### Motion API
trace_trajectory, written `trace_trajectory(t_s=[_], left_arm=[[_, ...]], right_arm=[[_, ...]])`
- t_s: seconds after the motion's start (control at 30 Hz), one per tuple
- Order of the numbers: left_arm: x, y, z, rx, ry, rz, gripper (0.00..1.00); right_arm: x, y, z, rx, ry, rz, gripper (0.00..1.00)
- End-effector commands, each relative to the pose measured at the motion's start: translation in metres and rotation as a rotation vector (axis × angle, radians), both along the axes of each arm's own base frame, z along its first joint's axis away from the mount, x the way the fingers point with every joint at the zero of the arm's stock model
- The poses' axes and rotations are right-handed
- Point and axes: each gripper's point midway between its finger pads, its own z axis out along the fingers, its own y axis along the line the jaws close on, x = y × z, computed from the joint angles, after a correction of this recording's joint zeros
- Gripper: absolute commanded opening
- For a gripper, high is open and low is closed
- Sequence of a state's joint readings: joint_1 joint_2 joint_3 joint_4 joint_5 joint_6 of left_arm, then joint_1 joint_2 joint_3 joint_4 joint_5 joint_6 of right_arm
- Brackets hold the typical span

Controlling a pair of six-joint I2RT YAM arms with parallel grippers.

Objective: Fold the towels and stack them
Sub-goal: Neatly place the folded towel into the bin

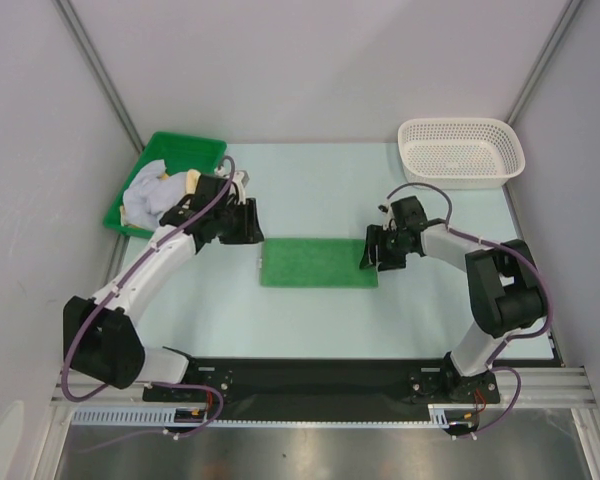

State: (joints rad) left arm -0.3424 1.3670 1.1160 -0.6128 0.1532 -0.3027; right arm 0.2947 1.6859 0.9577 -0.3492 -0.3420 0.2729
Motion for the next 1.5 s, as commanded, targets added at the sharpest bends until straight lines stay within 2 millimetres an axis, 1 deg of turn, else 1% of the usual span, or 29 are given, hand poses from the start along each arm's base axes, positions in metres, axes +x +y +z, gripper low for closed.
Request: trace_trajectory(t_s=[0.0,0.07,0.1,0.13,0.17,0.2,0.27,0.3,0.37,0.43,0.53,0.6,0.73,0.87,0.9,0.97,1.0,1.07,1.1,1.13,1.17,1.23,1.27,1.3,1.33,1.37,1.4,1.43,1.47], left_arm=[[0.002,-0.002,0.019,-0.041,-0.072,-0.008,0.52],[0.001,-0.012,0.017,-0.103,-0.051,-0.011,0.52],[-0.002,-0.017,0.009,-0.134,-0.017,0.004,0.52],[-0.004,-0.023,0.005,-0.171,0.004,-0.006,0.52],[0.002,-0.027,-0.002,-0.192,0.01,0.006,0.52],[-0.002,-0.028,-0.018,-0.201,0.048,0.019,0.52],[0.003,-0.03,-0.035,-0.224,0.078,0.065,0.5],[0.0,-0.03,-0.058,-0.209,0.133,0.081,0.5],[0.002,-0.033,-0.073,-0.23,0.162,0.094,0.49],[-0.001,-0.036,-0.096,-0.234,0.214,0.096,0.49],[-0.001,-0.037,-0.115,-0.227,0.258,0.11,0.47],[-0.002,-0.031,-0.124,-0.198,0.271,0.14,0.46],[-0.003,-0.028,-0.129,-0.181,0.27,0.15,0.47],[-0.01,-0.022,-0.139,-0.149,0.307,0.158,0.47],[-0.014,-0.021,-0.144,-0.143,0.318,0.162,0.46],[-0.016,-0.02,-0.146,-0.145,0.32,0.17,0.46],[-0.021,-0.018,-0.148,-0.144,0.327,0.179,0.46],[-0.024,-0.016,-0.15,-0.142,0.332,0.188,0.45],[-0.025,-0.015,-0.148,-0.14,0.329,0.194,0.45],[-0.026,-0.014,-0.147,-0.135,0.332,0.199,0.45],[-0.026,-0.013,-0.146,-0.13,0.329,0.201,0.45],[-0.017,-0.013,-0.128,-0.133,0.287,0.204,0.47],[-0.017,-0.011,-0.122,-0.123,0.289,0.205,0.47],[-0.003,-0.009,-0.105,-0.111,0.234,0.205,0.48],[0.006,-0.007,-0.08,-0.106,0.185,0.208,0.49],[0.011,-0.003,-0.068,-0.091,0.155,0.212,0.5],[0.017,0.005,-0.056,-0.05,0.111,0.222,0.5],[0.017,0.011,-0.047,-0.031,0.102,0.23,0.51],[0.02,0.014,-0.032,-0.027,0.063,0.232,0.52]], right_arm=[[-0.004,-0.002,-0.004,-0.039,-0.029,-0.025,0.62],[-0.007,0.001,-0.007,-0.028,-0.031,-0.023,0.62],[-0.008,0.002,-0.008,-0.028,-0.029,-0.023,0.62],[-0.007,0.002,-0.01,-0.036,-0.031,-0.025,0.62],[-0.009,0.003,-0.014,-0.046,-0.026,-0.016,0.61],[-0.008,0.003,-0.015,-0.049,-0.026,-0.018,0.62],[-0.006,0.002,-0.014,-0.055,-0.035,-0.025,0.62],[-0.003,0.001,-0.013,-0.06,-0.045,-0.03,0.63],[0.0,-0.003,-0.012,-0.083,-0.06,-0.042,0.63],[0.002,-0.003,-0.014,-0.089,-0.062,-0.042,0.64],[0.0,-0.002,-0.02,-0.089,-0.044,-0.031,0.63],[-0.001,0.0,-0.021,-0.075,-0.041,-0.023,0.63],[-0.001,0.009,-0.021,-0.028,-0.048,0.004,0.59],[-0.004,0.008,-0.024,-0.008,-0.04,0.0,0.53],[-0.006,0.008,-0.026,-0.001,-0.033,-0.001,0.5],[-0.005,0.009,-0.027,0.015,-0.032,-0.014,0.44],[-0.004,0.008,-0.028,0.021,-0.031,-0.02,0.34],[-0.001,0.009,-0.025,0.032,-0.038,-0.015,0.21],[0.006,0.009,-0.018,0.034,-0.059,-0.015,0.09],[0.008,0.004,-0.016,0.009,-0.063,-0.014,0.03],[0.011,0.003,-0.011,-0.001,-0.075,-0.012,0.0],[0.023,0.002,0.006,-0.02,-0.107,-0.008,0.0],[0.028,0.0,0.012,-0.037,-0.125,0.002,0.0],[0.033,-0.001,0.02,-0.049,-0.141,0.008,0.0],[0.041,-0.004,0.03,-0.077,-0.162,0.017,0.0],[0.045,-0.006,0.035,-0.093,-0.175,0.024,0.0],[0.048,-0.007,0.039,-0.109,-0.18,0.032,0.0],[0.049,-0.011,0.039,-0.14,-0.169,0.035,0.0],[0.062,-0.011,0.051,-0.152,-0.203,0.041,0.0]])
